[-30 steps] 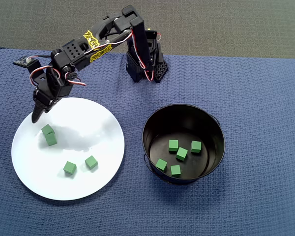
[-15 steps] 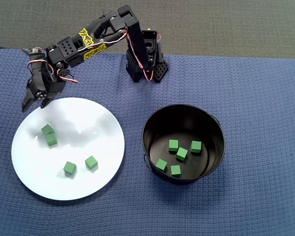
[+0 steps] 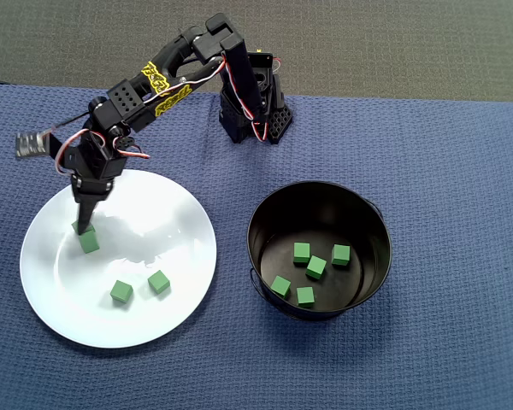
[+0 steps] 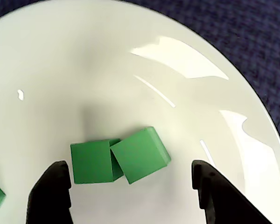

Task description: Pick up the green cubes from the white plate and place them in the black recipient

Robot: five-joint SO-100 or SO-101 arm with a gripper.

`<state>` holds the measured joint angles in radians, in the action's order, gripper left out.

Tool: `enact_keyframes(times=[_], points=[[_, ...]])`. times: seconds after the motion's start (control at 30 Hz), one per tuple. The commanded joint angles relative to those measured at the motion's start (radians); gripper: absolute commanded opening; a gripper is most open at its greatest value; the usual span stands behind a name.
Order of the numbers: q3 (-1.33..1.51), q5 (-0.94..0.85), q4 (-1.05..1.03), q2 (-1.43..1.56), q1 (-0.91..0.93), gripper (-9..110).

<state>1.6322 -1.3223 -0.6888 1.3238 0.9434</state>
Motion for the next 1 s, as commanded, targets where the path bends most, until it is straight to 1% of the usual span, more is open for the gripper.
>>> enact_keyframes(times=[0.0, 0.17, 0.37, 0.67, 0.97], points=[[-0.005, -0.212, 0.052, 0.012, 0.012, 29], [-0.009, -0.236, 0.038, 0.003, 0.018, 28], [0.011, -0.276, 0.069, -0.023, 0.023, 28], [-0.014, -0.403, 0.025, -0.060, 0.031, 31], [-0.043, -0.374, 0.043, -0.094, 0.031, 29]])
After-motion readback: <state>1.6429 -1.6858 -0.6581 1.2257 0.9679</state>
